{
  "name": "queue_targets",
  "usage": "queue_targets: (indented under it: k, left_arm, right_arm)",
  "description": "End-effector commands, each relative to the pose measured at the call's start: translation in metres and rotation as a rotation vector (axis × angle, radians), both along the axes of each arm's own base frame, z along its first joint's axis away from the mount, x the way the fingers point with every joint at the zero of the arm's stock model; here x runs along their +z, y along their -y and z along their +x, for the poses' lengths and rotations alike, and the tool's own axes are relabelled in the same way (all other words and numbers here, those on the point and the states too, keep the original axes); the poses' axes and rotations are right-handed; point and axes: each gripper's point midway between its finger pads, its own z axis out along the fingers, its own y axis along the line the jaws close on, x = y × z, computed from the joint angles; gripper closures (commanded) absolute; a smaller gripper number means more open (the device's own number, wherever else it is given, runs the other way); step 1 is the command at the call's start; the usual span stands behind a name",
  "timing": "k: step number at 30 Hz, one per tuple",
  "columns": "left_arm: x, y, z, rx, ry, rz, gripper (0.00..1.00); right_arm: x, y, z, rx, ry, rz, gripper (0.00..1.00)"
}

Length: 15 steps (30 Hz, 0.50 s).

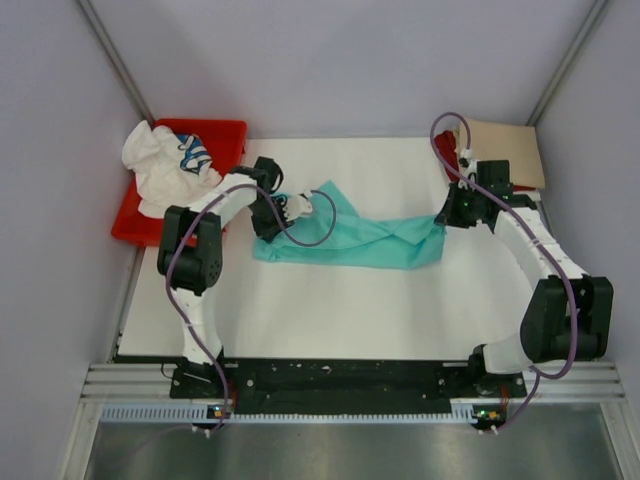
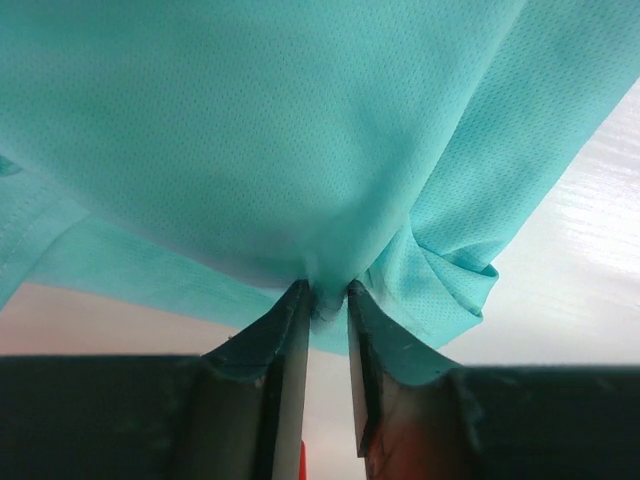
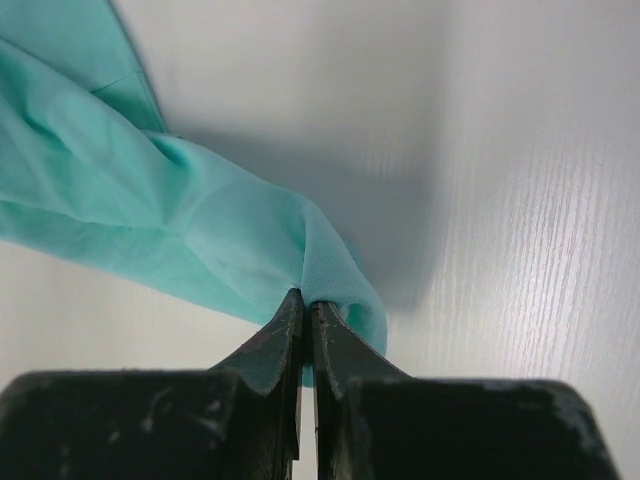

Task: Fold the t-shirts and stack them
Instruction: Flatten out the tshirt

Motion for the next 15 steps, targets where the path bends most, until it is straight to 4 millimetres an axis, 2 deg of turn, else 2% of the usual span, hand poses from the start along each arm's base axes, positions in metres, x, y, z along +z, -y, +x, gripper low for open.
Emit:
queue_targets:
  k: [1, 4, 9, 12, 15]
  left_arm:
    - [-0.002, -0.001, 0.004, 0.020, -0.003, 0.011, 0.81]
    - [0.016, -0.003, 0.010, 0.057, 0.025, 0.002, 1.00]
    - [0.069, -0.012, 0.021, 0.139, 0.140, -0.013, 1.00]
    - [0.116, -0.022, 0.025, 0.215, 0.261, -0.010, 1.00]
    - [0.188, -0.036, 0.025, 0.325, 0.440, -0.029, 1.00]
  right_arm:
    - [0.021, 0.002, 0.005, 0.002, 0.085, -0.002, 1.00]
    - [0.031, 0.001, 0.005, 0.000, 0.111, 0.000, 1.00]
    - [0.068, 0.003, 0.003, -0.011, 0.207, 0.000, 1.00]
    - [0.110, 0.004, -0.002, -0.020, 0.298, 0.016, 1.00]
    - [0.165, 0.004, -0.012, -0.028, 0.413, 0.033, 1.00]
